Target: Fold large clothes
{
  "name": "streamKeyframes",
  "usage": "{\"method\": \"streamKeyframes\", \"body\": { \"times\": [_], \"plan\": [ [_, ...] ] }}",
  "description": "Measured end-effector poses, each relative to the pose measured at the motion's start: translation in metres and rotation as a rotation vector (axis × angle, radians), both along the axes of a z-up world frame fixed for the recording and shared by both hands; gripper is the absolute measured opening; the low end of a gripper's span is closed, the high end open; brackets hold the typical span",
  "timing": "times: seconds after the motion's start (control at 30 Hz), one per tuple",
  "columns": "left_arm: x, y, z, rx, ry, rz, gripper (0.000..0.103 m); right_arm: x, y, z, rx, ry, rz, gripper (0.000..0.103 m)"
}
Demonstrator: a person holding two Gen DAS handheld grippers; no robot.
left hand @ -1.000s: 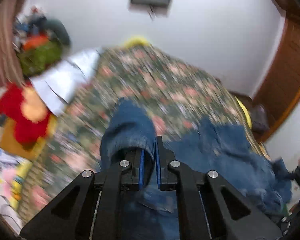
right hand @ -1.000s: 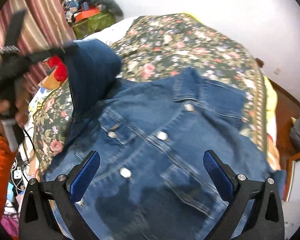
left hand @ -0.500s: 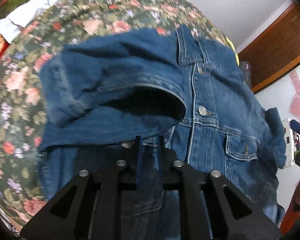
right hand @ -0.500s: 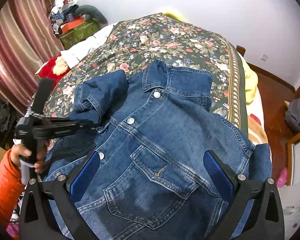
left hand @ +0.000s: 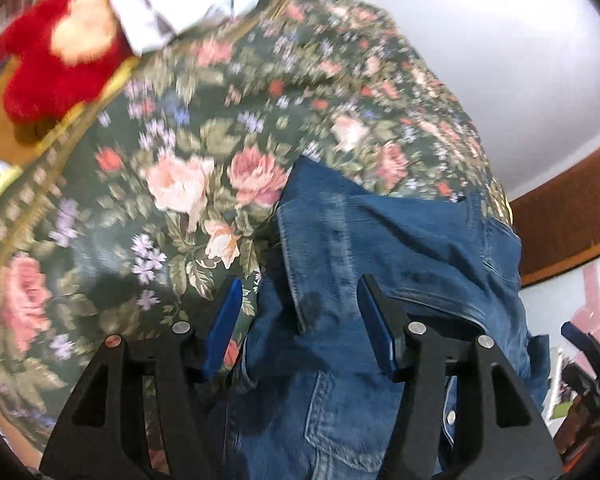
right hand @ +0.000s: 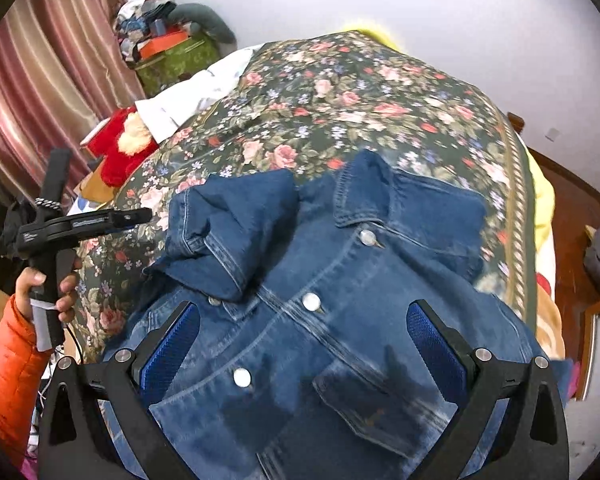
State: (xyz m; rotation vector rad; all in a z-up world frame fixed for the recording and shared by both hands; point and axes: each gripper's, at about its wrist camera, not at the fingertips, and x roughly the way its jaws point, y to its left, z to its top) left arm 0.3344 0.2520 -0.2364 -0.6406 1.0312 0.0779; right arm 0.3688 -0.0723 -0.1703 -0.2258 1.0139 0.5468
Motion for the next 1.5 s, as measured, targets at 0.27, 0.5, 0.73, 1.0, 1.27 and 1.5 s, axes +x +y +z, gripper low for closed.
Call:
{"method": "streamKeyframes", "body": {
  "times": [0.27, 0.5, 0.73, 1.0, 1.27, 1.5],
  "plan": [
    [0.034, -0.012, -0.036, -0.119, -0.021, -0.057, 0.038, 0.022, 0.021, -0.038, -0.067, 0.068, -0.001, 0.103],
    [0.037, -0.023, 0.006, 0.006, -0.129, -0.030, 0.006, 0.024, -0.008, -0.042, -0.091, 0.023, -0.042, 0.103],
    [0.029, -0.105, 0.118, 0.275, -0.329, -0.191, 0.005, 0.019, -0.063, -0.020, 0.022, 0.014, -0.134, 0.103],
    [0.039, -0.240, 0.172, 0.294, -0.406, -0.456, 0.003, -0.004, -0.133, 0.012, 0.103, -0.043, -0.208, 0.103],
    [0.050, -0.342, 0.134, 0.181, -0.264, -0.680, 0.001, -0.028, -0.195, 0.020, 0.148, -0.055, -0.271, 0.103],
    [0.041, -0.335, 0.135, 0.303, -0.260, -0.666, 0.016, -0.024, -0.215, 0.006, 0.237, 0.019, -0.298, 0.103]
  ]
}}
